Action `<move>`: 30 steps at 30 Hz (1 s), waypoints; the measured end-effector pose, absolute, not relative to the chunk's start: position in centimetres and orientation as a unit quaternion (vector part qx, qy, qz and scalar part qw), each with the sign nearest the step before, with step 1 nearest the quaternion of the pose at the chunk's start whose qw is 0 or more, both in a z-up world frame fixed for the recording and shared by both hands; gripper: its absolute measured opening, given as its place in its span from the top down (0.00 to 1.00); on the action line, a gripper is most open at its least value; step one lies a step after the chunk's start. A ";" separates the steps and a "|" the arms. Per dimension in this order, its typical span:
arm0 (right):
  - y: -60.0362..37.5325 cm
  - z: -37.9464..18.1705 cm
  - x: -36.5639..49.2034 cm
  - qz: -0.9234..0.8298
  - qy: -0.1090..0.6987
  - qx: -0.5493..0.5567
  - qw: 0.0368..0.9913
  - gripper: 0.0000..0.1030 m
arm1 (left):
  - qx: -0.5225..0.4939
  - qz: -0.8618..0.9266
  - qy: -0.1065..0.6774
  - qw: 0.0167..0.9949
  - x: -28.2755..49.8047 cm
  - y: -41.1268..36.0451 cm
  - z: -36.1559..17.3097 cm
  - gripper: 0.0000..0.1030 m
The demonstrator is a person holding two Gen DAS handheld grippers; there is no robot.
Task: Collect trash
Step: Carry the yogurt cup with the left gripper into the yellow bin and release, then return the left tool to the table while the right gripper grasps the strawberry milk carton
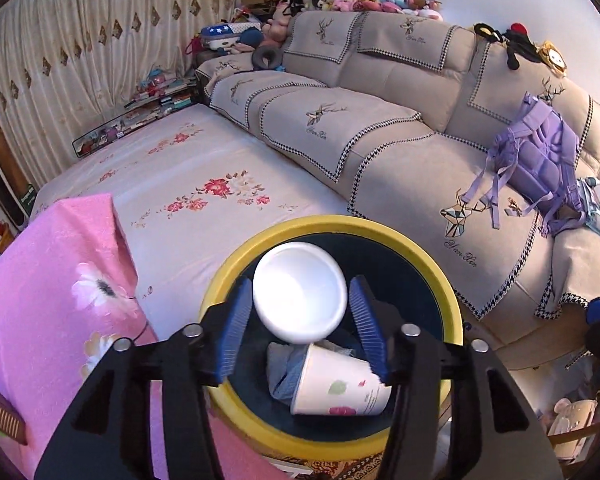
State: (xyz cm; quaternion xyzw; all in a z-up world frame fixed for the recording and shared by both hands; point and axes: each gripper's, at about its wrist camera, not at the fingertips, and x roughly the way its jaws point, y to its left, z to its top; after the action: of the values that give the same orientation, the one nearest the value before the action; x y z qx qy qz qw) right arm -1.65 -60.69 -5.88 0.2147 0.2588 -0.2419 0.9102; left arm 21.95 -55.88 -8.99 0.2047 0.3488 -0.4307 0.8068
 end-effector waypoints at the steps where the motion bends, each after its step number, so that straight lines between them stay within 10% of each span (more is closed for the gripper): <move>1: -60.6 -5.9 -1.5 -0.240 0.259 0.214 0.911 0.75 | 0.201 -0.429 0.343 0.811 21.8 -55.2 -8.5 0.42; 12: -57.1 -5.5 1.0 -0.199 0.270 0.197 0.921 0.72 | 0.124 -0.362 0.285 0.879 20.3 -38.0 -2.7 0.10; 30: -44.0 -4.1 11.9 -0.053 0.309 0.105 0.944 0.70 | 0.063 -0.078 0.241 0.965 21.0 -10.5 -3.6 0.05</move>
State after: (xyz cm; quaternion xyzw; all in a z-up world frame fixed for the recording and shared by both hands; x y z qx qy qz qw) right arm 11.93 -43.97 -4.11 0.1048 0.3090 -0.0532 0.9438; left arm 20.99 -10.46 -3.63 0.0634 0.2406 -0.0784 0.9654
